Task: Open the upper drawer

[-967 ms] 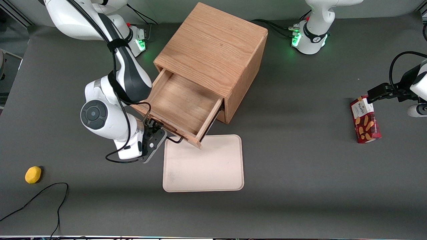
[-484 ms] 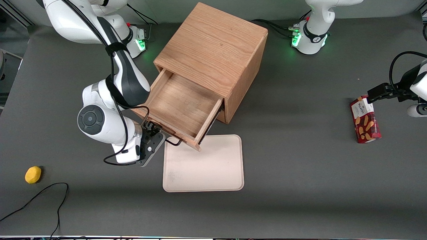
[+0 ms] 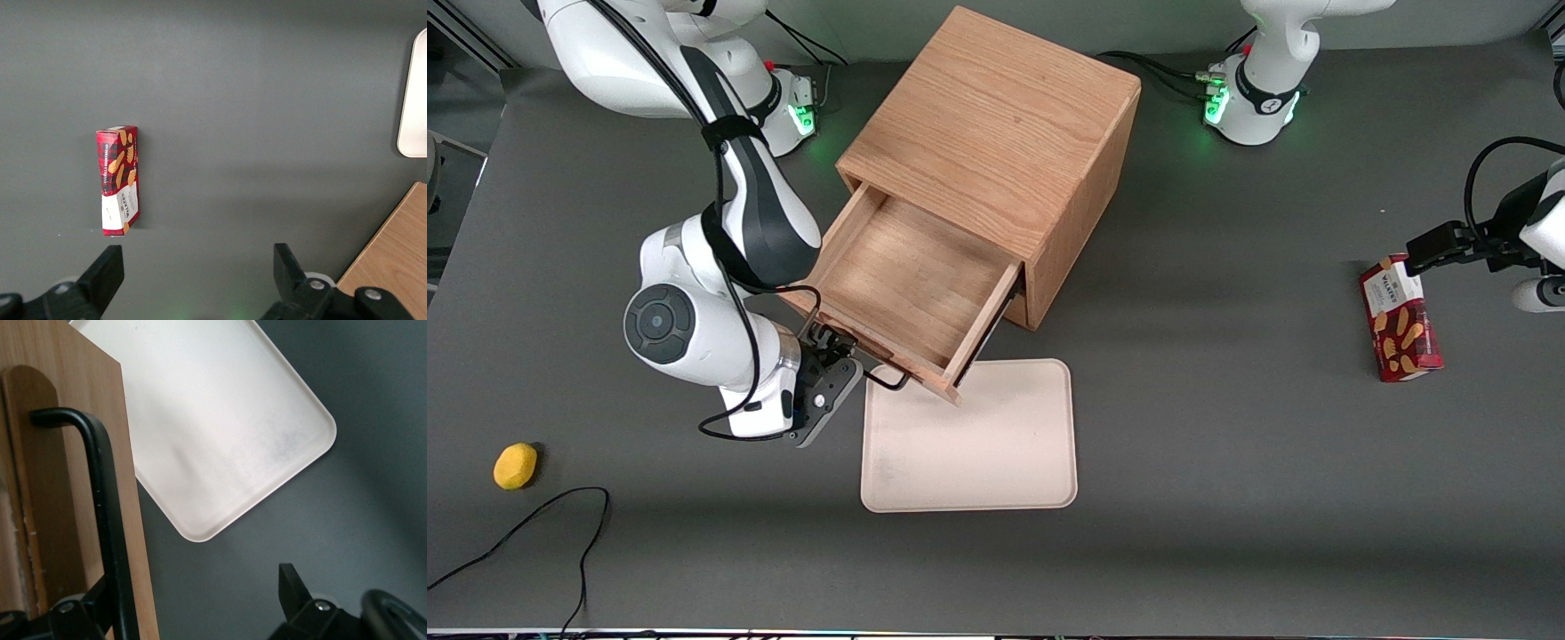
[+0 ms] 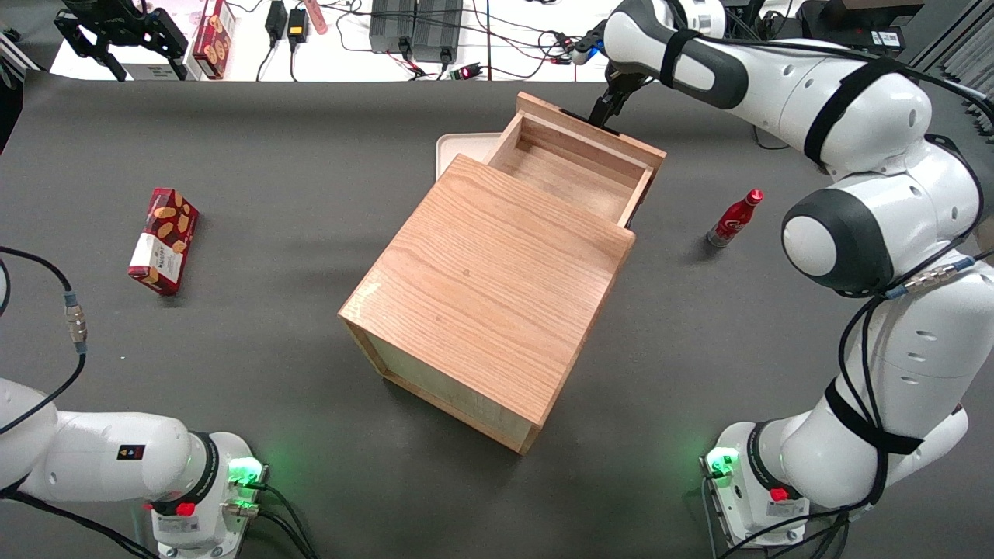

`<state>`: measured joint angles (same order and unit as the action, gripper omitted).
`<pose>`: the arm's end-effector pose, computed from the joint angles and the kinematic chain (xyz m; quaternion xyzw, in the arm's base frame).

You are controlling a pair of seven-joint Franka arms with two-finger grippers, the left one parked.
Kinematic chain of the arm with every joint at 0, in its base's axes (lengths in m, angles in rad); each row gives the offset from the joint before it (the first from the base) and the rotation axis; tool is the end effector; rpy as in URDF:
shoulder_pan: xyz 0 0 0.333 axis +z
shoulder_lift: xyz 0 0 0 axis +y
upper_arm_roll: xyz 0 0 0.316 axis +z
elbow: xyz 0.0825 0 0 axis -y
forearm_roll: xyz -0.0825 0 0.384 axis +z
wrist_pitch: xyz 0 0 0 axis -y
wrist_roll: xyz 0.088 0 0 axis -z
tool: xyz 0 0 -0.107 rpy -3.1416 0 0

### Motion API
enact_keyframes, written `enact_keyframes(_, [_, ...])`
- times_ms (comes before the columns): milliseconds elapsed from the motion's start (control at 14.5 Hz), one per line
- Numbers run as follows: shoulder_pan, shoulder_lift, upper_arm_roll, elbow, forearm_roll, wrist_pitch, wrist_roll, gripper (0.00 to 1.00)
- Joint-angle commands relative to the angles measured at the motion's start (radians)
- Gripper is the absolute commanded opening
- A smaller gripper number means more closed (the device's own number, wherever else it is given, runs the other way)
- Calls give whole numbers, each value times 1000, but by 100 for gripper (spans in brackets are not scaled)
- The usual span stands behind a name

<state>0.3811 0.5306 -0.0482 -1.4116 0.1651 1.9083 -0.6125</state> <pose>0.6589 0.2468 0.3924 -0.8996 -0.4314 0.0073 0.0668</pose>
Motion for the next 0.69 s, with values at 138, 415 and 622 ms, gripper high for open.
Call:
enact_keyframes(138, [-11, 28, -10, 57, 25, -15, -1, 100])
enact_keyframes(415, [-22, 42, -10, 80, 23, -15, -46, 100])
enact_keyframes(622, [-25, 49, -10, 86, 20, -15, -52, 100])
